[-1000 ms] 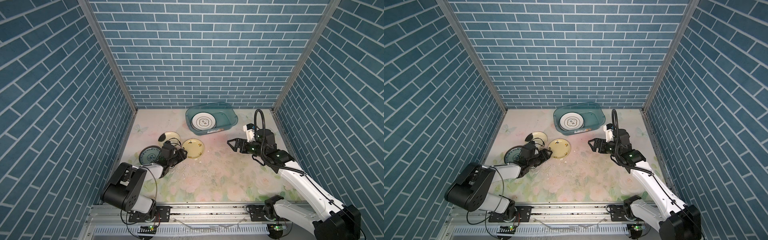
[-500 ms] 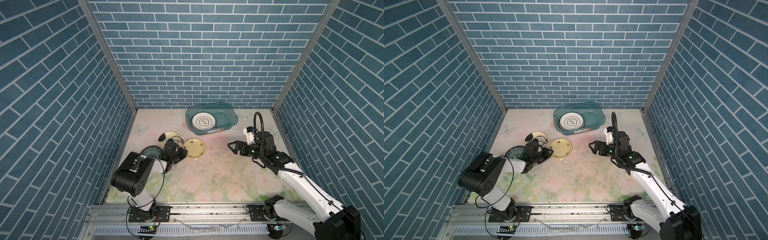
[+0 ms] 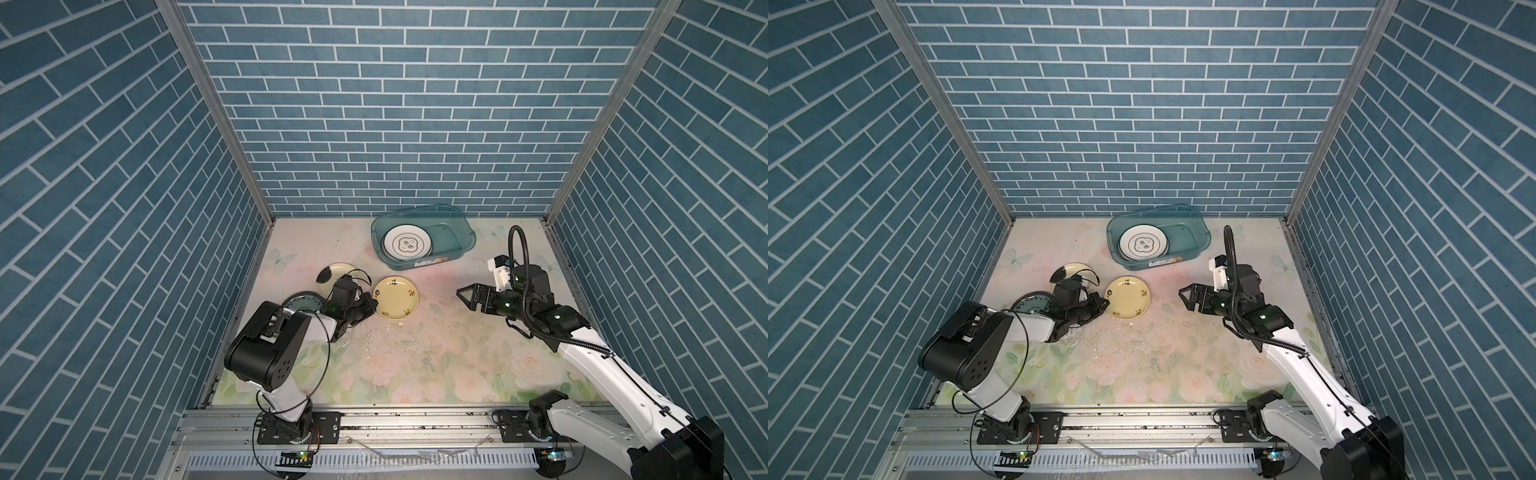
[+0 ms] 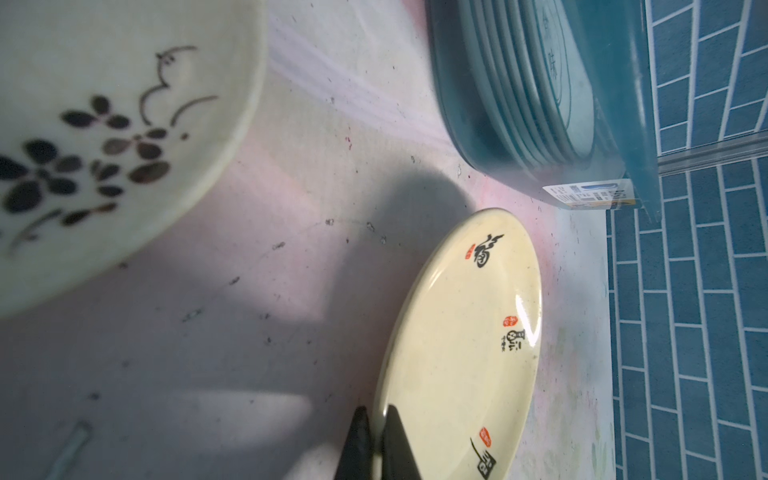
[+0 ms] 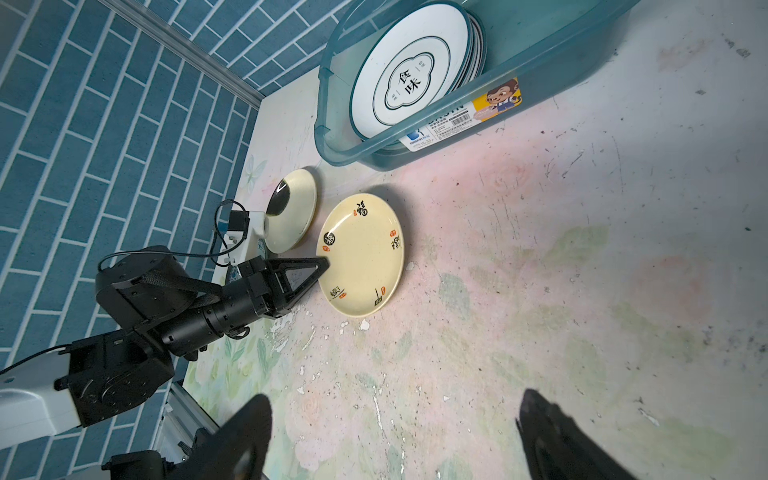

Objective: Place the plates into the plastic bin on the countertop
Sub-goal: Pick up the plate from the center of the table.

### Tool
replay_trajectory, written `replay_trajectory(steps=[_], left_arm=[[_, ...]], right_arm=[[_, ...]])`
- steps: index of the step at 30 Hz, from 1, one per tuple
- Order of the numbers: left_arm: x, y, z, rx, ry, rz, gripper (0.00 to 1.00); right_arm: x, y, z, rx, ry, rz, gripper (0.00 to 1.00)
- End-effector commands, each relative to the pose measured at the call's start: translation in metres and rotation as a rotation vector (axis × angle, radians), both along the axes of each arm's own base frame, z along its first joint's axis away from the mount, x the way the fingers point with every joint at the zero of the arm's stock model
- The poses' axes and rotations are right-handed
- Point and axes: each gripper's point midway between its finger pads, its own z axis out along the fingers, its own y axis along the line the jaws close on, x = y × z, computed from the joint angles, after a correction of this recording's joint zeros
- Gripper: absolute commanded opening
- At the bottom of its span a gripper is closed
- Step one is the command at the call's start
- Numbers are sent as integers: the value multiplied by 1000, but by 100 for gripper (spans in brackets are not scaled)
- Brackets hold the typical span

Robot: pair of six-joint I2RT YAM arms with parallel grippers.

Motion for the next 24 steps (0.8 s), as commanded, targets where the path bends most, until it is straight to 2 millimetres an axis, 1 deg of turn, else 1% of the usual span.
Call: replay_trajectory(steps=[1, 4, 8, 11, 13, 17, 18, 19, 21, 24], left_arm=[[-16, 3, -11, 54, 48, -24, 0], [-15, -2, 8, 51, 1, -28, 0], [-18, -1, 29, 110, -36, -34, 0], [-19, -1, 49, 140, -63, -48, 0], [-18, -5, 64, 138, -89, -63, 0], [-14, -15, 91, 129, -134, -81, 0], [-13, -17, 93, 126, -139, -89, 0], [-9, -22, 103, 116, -157, -95, 0], [-5, -31, 115, 110, -178, -116, 0], [2, -44, 127, 125, -199, -155, 0]], right_arm=[[-2, -4, 5, -15, 10, -21, 93], [-4, -6, 5, -29, 12, -20, 92], [-6, -7, 1, -24, 22, -21, 92], [-6, -8, -4, -32, 27, -26, 92], [-5, -8, -6, -33, 30, -29, 93], [-5, -5, -7, -18, 46, -24, 92], [-5, -4, -8, -12, 48, -23, 93], [-5, -4, -8, -5, 47, -24, 92], [-4, -3, -10, 8, 50, -34, 92], [0, 3, -9, 52, 49, -31, 93]])
